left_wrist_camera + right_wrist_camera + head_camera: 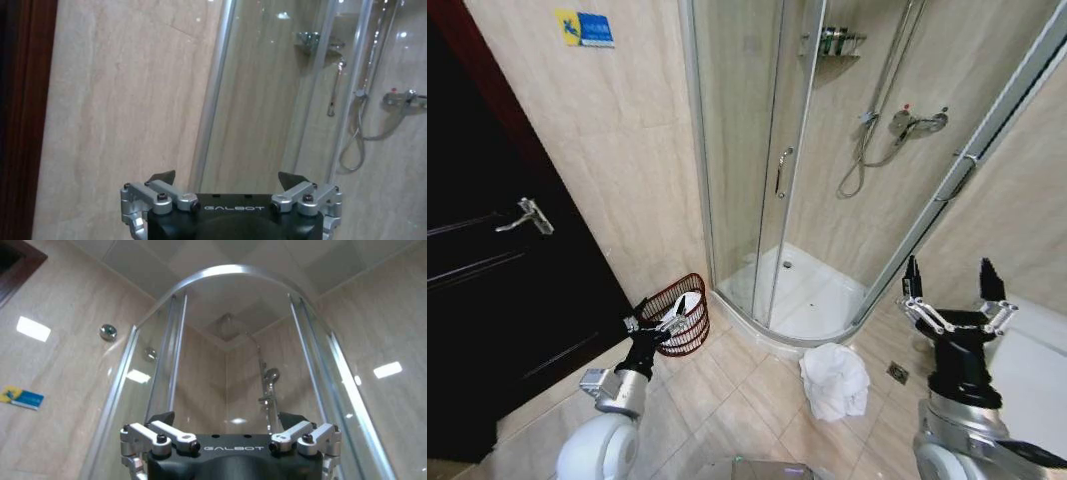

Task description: Discard the used towel into the hamper.

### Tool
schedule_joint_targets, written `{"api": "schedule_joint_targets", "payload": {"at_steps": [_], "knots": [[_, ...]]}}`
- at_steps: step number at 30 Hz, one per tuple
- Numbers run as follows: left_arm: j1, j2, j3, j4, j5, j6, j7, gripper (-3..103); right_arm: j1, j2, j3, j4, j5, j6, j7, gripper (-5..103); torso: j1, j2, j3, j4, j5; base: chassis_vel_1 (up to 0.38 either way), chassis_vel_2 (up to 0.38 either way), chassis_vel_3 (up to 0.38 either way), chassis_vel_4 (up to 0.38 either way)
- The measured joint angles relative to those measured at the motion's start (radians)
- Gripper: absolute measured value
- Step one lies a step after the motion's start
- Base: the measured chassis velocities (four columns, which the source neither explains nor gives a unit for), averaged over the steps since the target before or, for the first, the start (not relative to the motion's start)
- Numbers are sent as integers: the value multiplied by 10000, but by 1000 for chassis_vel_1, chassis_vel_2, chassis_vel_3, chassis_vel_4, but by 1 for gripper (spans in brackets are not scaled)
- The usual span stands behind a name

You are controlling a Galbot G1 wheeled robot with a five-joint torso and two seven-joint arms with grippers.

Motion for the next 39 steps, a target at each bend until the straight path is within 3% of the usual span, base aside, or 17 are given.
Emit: {"api": "schedule_joint_targets", "payload": {"at_steps": [6,18,32,39], "knots": [[1,0,0,0,0,0,0,100,244,-120,602,0,10,-349,589,100,-3,1,-1,0,0,-24,-74,-79,-40],[1,0,0,0,0,0,0,100,150,-37,554,0,-271,-544,1188,100,-1,1,0,0,0,-94,-95,-92,-97],[1,0,0,0,0,0,0,100,82,53,520,0,-541,26,1150,100,-2,1,-1,0,-1,-69,-68,-67,-74],[2,0,0,0,0,0,0,100,-11,10,522,0,-273,61,1169,100,-111,-225,-119,0,-1,-46,-65,-62,-51]]}}
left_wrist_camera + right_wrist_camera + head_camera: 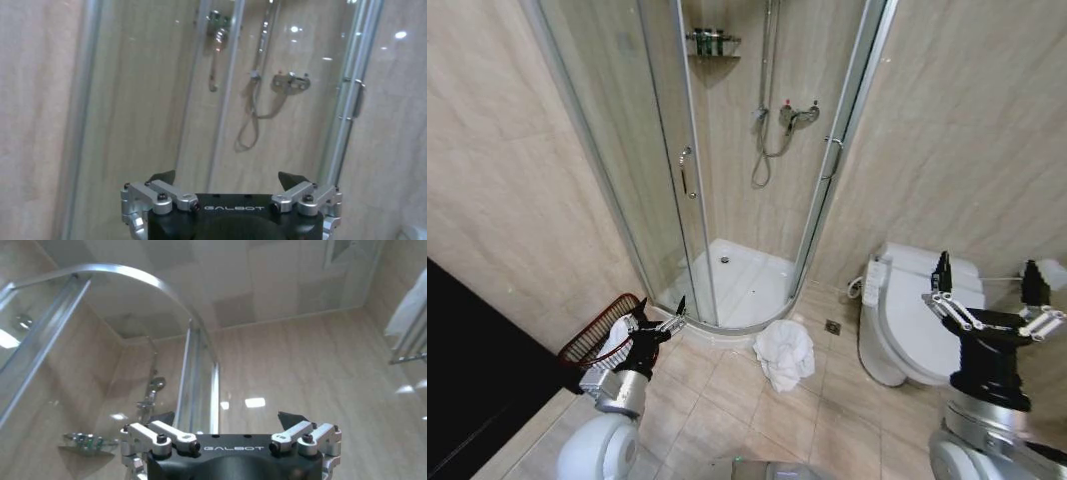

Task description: Discard the used towel into the hamper.

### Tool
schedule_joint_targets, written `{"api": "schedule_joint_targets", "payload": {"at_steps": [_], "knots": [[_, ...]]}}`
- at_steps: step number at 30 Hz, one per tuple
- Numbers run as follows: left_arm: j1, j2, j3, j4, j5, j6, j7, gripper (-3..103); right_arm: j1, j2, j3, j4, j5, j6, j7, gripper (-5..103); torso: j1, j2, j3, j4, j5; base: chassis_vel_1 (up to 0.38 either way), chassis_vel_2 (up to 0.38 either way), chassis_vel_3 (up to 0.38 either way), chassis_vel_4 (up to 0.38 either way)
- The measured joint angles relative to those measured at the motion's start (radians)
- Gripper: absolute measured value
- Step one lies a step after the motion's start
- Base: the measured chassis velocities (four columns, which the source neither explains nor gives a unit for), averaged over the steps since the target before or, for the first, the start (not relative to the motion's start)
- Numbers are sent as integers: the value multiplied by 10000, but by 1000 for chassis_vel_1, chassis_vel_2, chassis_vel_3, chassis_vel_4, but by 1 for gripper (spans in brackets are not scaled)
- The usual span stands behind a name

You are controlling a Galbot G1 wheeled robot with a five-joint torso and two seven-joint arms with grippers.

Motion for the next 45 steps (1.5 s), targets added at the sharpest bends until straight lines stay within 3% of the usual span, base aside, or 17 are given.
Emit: {"api": "schedule_joint_targets", "payload": {"at_steps": [10,26,36,39,43,45], "knots": [[-1,1,1,0,0,0,0,100,41,95,-184,0,77,205,-60,100,-218,-481,-259,-3,1,-100,-80,-77,-89],[0,2,0,0,1,0,0,100,318,185,-338,0,26,375,-197,100,-237,-515,-274,0,-1,-41,-36,32,26],[0,1,0,0,0,0,1,100,480,196,-252,-142,-118,965,-423,100,-228,-491,-264,1,-5,-46,-56,51,72],[0,3,-2,0,0,0,1,100,542,129,-104,-347,71,829,-355,100,-252,-549,-293,0,-5,58,46,-60,-19],[0,1,-1,0,0,0,1,100,594,-168,248,-1203,1409,162,-251,100,-356,-775,-415,-1,2,0,0,0,0],[0,1,-1,0,0,0,1,100,637,-254,261,-1414,1530,295,-211,100,-388,-851,-455,-1,4,0,0,0,0]]}}
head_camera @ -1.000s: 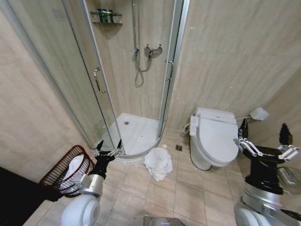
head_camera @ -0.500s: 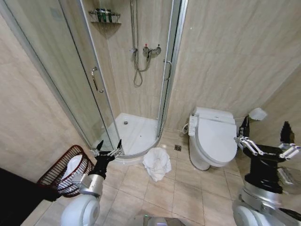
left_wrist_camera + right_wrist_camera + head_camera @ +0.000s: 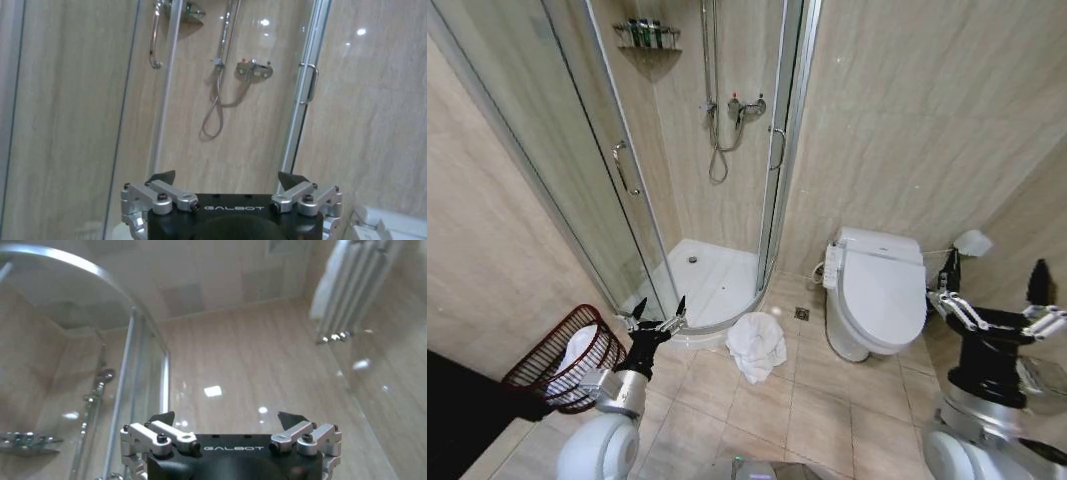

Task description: Discard the used towel into the hamper.

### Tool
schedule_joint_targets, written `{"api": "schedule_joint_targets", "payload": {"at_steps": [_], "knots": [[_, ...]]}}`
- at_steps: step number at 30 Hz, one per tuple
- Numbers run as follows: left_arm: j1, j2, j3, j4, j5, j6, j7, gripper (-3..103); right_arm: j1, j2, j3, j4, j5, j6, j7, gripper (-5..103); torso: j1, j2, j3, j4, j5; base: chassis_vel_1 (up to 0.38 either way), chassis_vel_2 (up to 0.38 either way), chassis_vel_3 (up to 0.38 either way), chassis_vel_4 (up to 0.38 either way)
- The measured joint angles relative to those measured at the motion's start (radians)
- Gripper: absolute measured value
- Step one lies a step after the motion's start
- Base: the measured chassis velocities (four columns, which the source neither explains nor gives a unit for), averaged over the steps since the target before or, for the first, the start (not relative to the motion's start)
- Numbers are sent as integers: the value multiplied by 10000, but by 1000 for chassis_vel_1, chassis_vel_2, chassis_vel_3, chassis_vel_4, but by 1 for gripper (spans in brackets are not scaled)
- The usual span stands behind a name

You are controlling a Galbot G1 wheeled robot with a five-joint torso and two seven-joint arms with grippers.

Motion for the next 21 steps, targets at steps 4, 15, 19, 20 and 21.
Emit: {"api": "schedule_joint_targets", "payload": {"at_steps": [4,15,19,20,21], "knots": [[0,-1,1,0,0,0,0,100,-33,20,-235,-51,-171,122,-29,100,-91,-202,-113,0,-3,0,0,0,0],[0,0,1,0,0,0,0,100,-148,-56,-318,-397,451,537,-1339,100,-342,-755,-418,-1,-6,0,0,0,0],[0,0,0,0,0,0,0,100,-76,-61,-370,-1199,-6,39,-141,100,-438,-965,-532,1,-4,0,0,0,0],[0,0,1,0,0,0,0,100,-53,-58,-368,-1503,-342,-443,352,100,-469,-1037,-571,0,-1,0,0,0,0],[0,-1,1,0,0,0,0,100,-61,-103,-393,-1764,-416,-904,660,100,-498,-1107,-610,-1,-1,0,0,0,0]]}}
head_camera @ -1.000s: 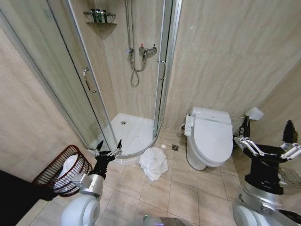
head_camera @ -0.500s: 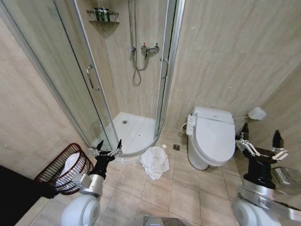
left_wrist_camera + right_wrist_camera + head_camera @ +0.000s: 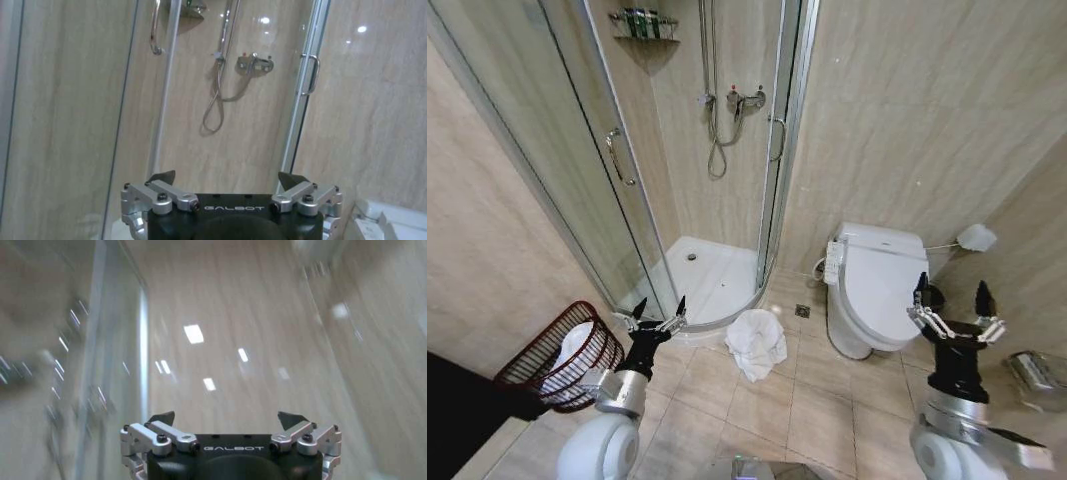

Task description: Discard the used towel into the hamper.

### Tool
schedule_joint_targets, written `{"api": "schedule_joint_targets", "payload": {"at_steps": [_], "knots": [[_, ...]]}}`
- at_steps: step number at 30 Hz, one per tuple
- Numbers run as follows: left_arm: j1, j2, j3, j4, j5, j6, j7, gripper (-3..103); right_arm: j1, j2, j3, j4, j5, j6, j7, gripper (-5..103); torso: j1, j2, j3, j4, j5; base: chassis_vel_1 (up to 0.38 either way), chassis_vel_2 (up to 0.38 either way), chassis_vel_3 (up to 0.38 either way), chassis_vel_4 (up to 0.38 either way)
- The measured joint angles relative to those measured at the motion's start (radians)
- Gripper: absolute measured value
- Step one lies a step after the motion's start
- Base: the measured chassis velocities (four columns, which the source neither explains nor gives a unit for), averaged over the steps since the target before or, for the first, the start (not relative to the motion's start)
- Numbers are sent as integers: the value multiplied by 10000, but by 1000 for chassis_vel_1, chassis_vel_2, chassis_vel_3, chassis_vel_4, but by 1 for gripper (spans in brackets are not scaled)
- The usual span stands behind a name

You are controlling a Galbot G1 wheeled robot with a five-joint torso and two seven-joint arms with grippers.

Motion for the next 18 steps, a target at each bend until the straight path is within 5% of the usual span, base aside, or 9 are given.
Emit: {"api": "schedule_joint_targets", "payload": {"at_steps": [7,18], "knots": [[0,0,0,0,0,0,0,100,56,-429,-339,-843,303,-970,105,100,-139,-322,-186,0,-3,0,0,0,0],[0,0,0,0,0,0,0,100,1137,41,-558,-1766,-512,-33,-980,100,-370,-842,-473,1,-2,0,0,0,0]]}}
